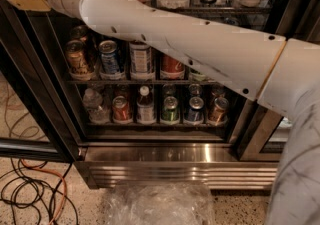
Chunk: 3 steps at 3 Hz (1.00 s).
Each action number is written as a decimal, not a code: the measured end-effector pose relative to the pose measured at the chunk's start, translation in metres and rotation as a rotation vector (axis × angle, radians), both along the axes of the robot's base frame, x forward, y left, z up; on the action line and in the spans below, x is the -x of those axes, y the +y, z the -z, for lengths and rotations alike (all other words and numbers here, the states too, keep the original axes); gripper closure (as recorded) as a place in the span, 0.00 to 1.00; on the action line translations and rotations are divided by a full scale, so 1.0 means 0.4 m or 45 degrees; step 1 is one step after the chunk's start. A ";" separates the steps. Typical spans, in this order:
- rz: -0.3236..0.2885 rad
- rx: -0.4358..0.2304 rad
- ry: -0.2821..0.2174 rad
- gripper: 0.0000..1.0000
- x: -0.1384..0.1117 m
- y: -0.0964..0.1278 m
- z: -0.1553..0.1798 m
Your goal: Pick orange can from top shelf of fridge
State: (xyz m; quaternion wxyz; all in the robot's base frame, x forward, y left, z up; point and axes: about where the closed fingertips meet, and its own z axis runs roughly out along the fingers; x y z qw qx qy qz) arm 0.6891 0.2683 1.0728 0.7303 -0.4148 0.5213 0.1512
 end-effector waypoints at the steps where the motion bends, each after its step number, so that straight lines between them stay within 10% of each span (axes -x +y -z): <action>1: 0.000 0.000 0.000 0.51 0.006 0.000 0.000; 3: 0.000 0.000 0.000 1.00 0.006 0.000 0.000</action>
Offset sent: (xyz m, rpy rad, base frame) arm -0.0018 0.0001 0.0000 -0.0001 0.0000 0.0000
